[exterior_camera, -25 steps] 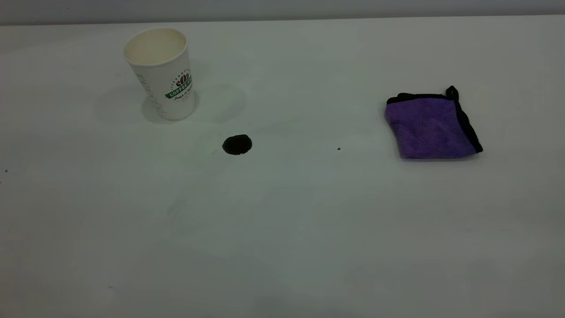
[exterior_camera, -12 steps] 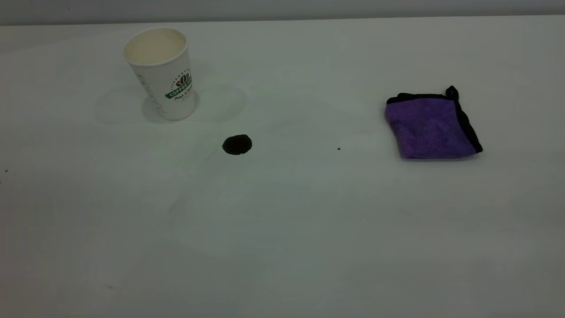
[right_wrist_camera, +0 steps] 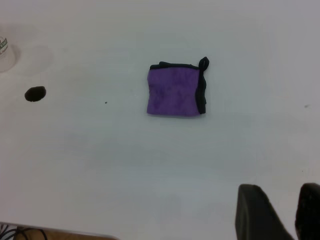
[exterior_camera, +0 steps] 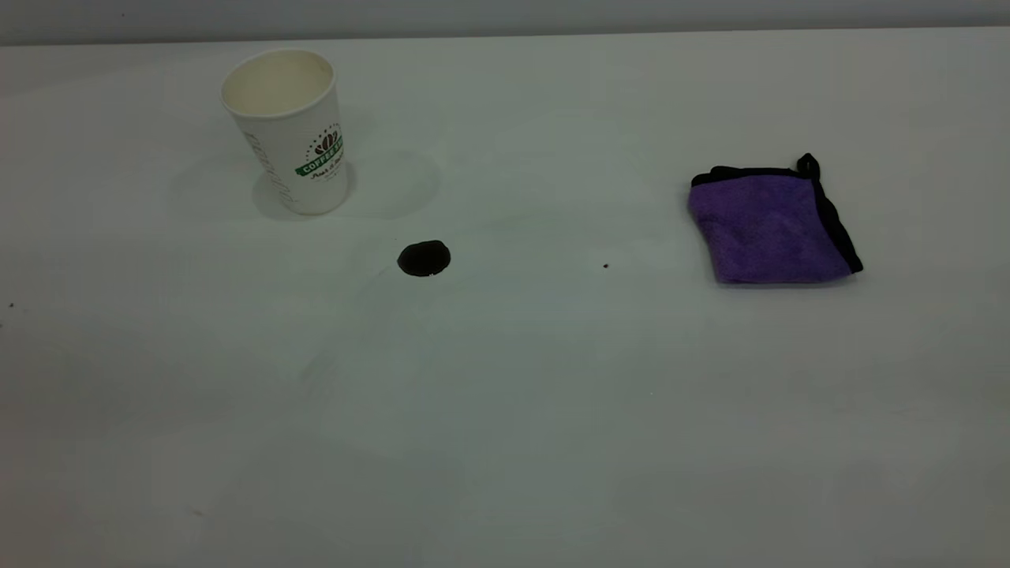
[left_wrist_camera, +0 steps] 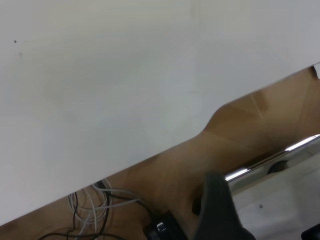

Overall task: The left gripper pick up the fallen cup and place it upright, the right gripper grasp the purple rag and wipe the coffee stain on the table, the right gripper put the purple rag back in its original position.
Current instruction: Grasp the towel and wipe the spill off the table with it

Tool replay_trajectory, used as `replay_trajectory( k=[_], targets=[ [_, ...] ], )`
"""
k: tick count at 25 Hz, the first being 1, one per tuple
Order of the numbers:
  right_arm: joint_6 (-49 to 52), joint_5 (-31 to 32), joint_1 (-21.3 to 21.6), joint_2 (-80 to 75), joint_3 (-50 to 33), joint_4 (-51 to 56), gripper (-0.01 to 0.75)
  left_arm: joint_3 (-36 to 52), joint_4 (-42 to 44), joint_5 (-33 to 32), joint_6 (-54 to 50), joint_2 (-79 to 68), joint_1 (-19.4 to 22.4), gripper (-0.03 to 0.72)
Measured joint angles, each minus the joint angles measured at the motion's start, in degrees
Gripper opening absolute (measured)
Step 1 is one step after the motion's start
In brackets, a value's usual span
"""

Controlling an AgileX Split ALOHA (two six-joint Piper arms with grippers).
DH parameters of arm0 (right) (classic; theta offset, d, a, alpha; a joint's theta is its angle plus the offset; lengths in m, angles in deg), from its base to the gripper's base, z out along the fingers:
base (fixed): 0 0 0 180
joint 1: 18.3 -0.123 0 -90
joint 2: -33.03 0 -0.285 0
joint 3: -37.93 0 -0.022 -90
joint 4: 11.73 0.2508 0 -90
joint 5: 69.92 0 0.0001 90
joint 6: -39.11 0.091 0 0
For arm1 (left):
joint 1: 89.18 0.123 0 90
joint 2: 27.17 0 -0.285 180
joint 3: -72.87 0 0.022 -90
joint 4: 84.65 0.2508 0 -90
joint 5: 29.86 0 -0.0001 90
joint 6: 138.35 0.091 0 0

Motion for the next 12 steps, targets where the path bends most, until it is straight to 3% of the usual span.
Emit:
replay_trajectory(
  k=[6, 12],
  targets=[
    [0.0, 0.0, 0.0, 0.0, 0.0, 0.0, 0.239, 0.0, -0.3, 0.1, 0.0, 3.3, 10.4, 0.554],
    [0.0, 0.0, 0.0, 0.0, 0.0, 0.0, 0.239, 0.0, -0.3, -0.1, 0.0, 17.0, 19.2, 0.554]
  ],
)
